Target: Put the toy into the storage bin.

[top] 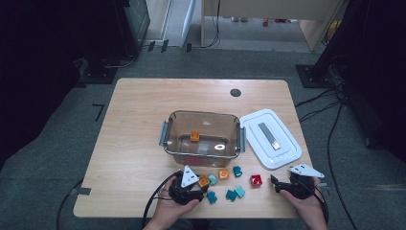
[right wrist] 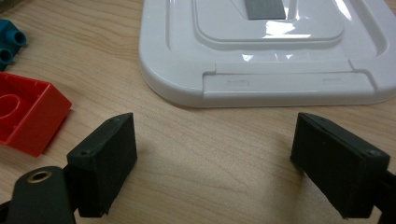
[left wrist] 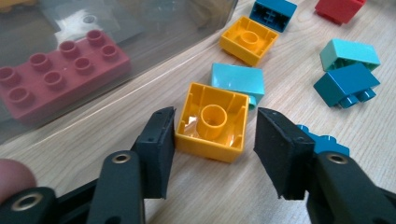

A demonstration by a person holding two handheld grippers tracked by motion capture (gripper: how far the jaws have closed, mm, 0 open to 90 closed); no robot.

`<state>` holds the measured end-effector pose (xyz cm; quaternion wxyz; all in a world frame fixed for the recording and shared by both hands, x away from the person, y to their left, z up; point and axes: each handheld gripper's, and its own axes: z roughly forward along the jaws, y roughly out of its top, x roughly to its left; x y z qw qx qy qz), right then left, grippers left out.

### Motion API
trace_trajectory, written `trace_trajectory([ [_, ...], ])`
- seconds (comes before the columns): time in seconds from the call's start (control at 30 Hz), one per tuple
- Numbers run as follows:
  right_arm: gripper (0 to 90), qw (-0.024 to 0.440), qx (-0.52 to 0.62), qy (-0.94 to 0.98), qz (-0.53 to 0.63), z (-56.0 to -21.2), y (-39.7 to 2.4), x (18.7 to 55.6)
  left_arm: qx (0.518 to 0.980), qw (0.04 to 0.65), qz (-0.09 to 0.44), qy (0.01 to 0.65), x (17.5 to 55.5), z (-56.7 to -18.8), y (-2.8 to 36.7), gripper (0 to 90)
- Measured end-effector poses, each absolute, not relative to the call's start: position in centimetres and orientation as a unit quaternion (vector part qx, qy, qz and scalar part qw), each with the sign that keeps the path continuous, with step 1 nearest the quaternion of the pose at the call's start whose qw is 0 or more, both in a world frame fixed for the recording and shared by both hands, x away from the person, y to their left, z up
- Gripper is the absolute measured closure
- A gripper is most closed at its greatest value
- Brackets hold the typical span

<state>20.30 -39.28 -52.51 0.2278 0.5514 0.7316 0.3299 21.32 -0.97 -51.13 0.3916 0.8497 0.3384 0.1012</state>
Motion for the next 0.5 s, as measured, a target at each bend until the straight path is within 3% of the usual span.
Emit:
trace_trajectory([
  [0.17,14.2,0.228,0.551,0.732,0.330,-52.5,-39.3,20.3,0.852,0.387,0.107,0.336,21.3,-51.1,-0.9,58.8],
  [0.5,14.2,0.227,0.551,0.732,0.330,-52.5,-39.3,20.3,0.854,0.407,0.095,0.309,20.7,-49.7,-0.4,59.9],
])
